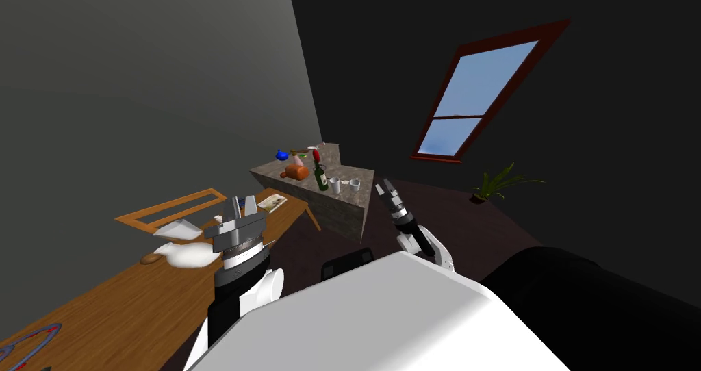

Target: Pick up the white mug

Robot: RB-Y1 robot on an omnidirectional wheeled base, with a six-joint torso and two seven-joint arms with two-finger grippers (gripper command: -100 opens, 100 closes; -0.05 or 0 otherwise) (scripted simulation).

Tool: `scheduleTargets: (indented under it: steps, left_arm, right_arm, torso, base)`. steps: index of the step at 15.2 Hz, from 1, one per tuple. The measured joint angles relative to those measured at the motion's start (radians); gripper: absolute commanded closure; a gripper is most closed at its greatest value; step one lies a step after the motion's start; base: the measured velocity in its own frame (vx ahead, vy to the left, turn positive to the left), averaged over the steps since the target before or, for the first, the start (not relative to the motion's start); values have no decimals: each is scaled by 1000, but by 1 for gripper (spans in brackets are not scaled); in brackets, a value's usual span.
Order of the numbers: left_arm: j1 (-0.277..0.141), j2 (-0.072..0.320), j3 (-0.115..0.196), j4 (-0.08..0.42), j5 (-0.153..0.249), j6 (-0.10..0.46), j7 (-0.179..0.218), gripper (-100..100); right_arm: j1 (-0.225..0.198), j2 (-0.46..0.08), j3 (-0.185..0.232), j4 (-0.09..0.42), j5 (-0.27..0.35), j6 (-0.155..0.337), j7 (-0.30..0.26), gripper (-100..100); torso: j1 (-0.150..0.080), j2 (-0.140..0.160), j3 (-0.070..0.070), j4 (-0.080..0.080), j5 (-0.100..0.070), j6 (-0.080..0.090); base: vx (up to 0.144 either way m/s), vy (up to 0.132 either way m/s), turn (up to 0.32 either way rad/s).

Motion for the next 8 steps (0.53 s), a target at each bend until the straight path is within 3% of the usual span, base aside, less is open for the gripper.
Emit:
scheduleTargets:
  steps: [8]
  left_arm:
    - [0, 0, 0, 0, 0, 0, 0, 0]
  right_arm:
    - [-21, -161, 18, 87, 23, -19, 2, -100]
  torso:
    - [1, -1, -1, 0, 0, 0]
  base:
    - [-15, 70, 57]
